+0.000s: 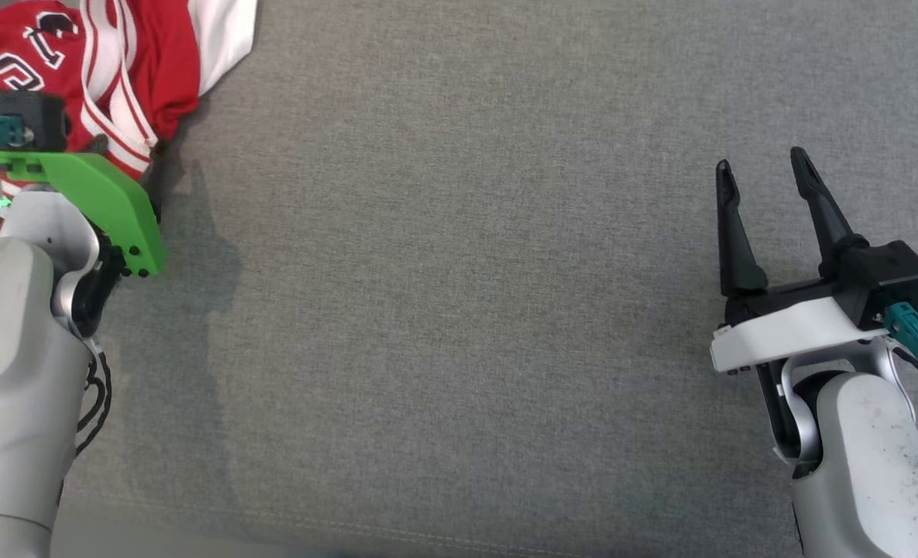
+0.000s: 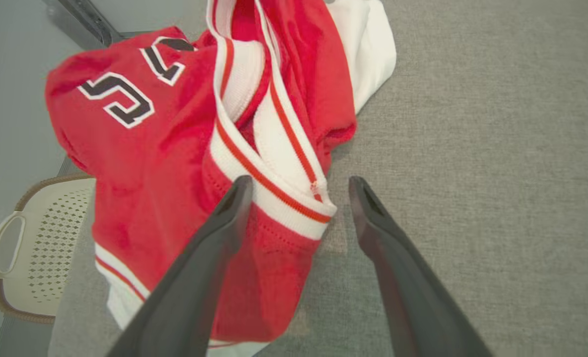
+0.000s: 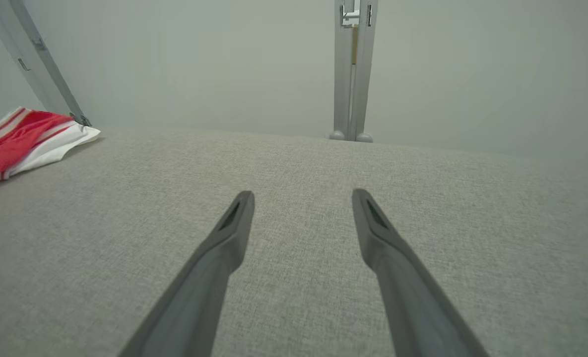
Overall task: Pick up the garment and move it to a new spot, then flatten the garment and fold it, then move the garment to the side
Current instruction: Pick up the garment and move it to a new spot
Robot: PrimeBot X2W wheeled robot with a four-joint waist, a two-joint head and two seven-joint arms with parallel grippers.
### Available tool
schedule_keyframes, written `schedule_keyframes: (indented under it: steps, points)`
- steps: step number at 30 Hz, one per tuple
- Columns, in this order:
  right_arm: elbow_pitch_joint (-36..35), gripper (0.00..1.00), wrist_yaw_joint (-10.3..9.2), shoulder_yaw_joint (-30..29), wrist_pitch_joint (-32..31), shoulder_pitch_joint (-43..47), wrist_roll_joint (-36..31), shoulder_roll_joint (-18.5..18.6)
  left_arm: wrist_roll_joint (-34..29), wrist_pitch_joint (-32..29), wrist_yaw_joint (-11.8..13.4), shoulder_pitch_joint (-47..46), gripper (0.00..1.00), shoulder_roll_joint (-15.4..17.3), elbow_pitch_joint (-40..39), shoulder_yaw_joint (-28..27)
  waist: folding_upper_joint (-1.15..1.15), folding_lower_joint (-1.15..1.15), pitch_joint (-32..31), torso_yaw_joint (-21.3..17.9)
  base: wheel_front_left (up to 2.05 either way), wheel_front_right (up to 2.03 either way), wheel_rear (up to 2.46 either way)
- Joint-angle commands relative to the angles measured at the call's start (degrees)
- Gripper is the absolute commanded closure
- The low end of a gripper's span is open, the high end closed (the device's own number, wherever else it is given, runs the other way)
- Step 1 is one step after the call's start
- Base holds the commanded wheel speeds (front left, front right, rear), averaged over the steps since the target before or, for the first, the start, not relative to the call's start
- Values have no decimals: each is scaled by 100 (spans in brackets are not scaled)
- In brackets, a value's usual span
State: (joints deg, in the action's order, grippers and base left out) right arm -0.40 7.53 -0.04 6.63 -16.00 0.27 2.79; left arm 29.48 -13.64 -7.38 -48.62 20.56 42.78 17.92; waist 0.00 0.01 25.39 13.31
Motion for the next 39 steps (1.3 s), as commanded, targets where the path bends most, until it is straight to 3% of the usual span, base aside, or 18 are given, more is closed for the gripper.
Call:
schedule_keyframes:
  steps: [1, 6, 8, 9, 10, 11, 19, 27, 33, 39]
  points:
    - [-60, 0, -8, 3, -22, -32, -36, 20, 103, -18, -8, 67, 0, 139, 84, 72, 0, -1, 234, -139, 0, 0, 0]
    - [-41, 0, -8, 73, -28, -73, -2, 20, 62, 308, -8, -89, 0, 310, 517, 141, 0, -1, 234, -162, 0, 0, 0]
    - [-6, 0, -8, 89, -4, -66, 26, 20, -6, 471, -8, -163, 53, 372, 702, 180, 0, -1, 178, -163, 0, 0, 0]
    - [13, 0, -8, 90, 9, -47, 36, 20, -18, 570, -9, -198, 67, 381, 766, 197, 0, -1, 139, -159, 0, 0, 0]
    - [34, 0, -8, 88, 13, -29, 46, 20, -10, 634, -9, -223, 89, 373, 815, 217, 0, -1, 107, -156, 0, 0, 0]
    - [61, 0, -8, 87, 35, -4, 59, 20, -9, 725, -9, -265, 100, 386, 857, 243, 0, -1, 61, -150, 0, 0, 0]
    - [385, 0, -8, 94, 267, 153, 278, 19, -30, 1278, -10, -578, 100, 585, 759, 595, 0, -1, -533, -181, 0, 0, 0]
    - [877, 0, -8, -21, 570, 350, 636, 17, 120, 1284, -10, -1054, 100, 521, -35, 1307, 0, -1, -1295, -553, 0, 0, 0]
    - [1195, 0, -8, -184, 733, 526, 825, 18, 553, 1119, -10, -1521, 100, 115, -750, 1645, 0, -1, -1699, -1041, 0, 0, 0]
    - [1364, 0, -8, -249, 823, 617, 946, 17, 1113, 1095, 48, -2006, 100, -481, -1099, 1414, 0, -1, -1799, -1584, 0, 0, 0]
